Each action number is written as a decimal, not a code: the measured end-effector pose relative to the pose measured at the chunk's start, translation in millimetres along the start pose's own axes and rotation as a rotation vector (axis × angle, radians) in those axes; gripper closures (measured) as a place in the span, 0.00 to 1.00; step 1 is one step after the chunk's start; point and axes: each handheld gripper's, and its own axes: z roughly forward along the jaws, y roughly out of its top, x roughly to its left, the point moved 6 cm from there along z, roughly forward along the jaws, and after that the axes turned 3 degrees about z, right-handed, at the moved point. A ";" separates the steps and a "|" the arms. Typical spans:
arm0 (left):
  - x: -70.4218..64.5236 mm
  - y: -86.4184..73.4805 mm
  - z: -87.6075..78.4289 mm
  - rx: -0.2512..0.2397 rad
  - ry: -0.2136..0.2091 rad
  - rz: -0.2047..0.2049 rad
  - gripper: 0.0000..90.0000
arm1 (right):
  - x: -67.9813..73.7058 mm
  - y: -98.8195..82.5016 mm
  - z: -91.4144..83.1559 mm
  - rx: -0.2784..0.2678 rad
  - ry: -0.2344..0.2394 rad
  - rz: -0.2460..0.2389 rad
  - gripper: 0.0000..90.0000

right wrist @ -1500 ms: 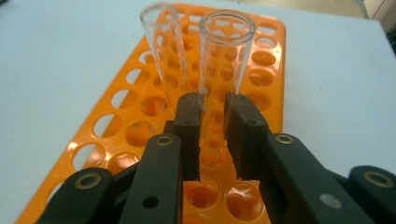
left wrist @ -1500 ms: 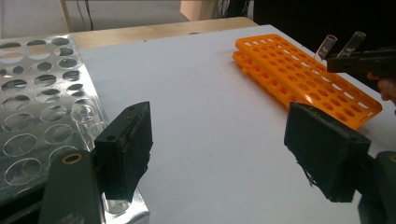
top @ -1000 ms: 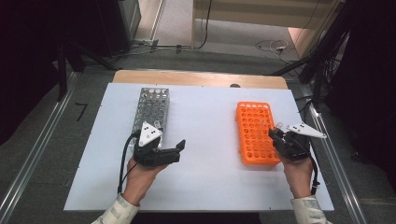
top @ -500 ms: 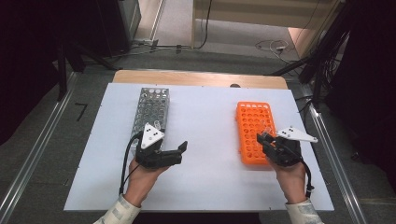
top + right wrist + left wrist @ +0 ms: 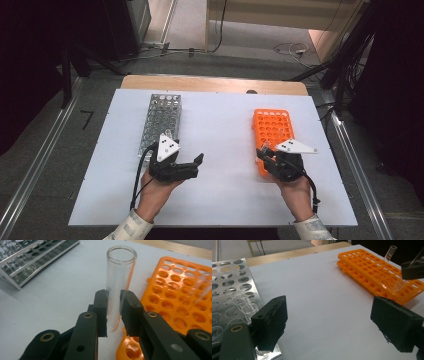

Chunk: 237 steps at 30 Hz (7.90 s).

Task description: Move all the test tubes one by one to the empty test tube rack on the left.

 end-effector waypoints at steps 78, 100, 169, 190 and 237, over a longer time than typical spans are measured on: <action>-46.9 0.3 28.5 0.012 -0.144 0.098 0.83 | 86.8 -14.2 42.5 0.066 0.178 -0.147 0.45; 29.3 49.4 38.0 -0.018 -0.005 -0.050 0.83 | 49.6 -13.6 27.4 0.039 0.131 -0.072 0.40; 81.8 23.2 13.0 -0.042 0.165 -0.152 0.36 | 36.2 -12.6 18.6 0.020 0.099 -0.054 0.41; 33.6 22.9 -4.1 -0.090 0.061 -0.093 0.24 | -12.5 -14.3 3.7 -0.013 -0.004 0.018 0.41; -4.2 -9.8 16.1 0.017 -0.022 -0.035 0.21 | -88.7 -4.3 50.1 0.079 -0.237 0.150 0.71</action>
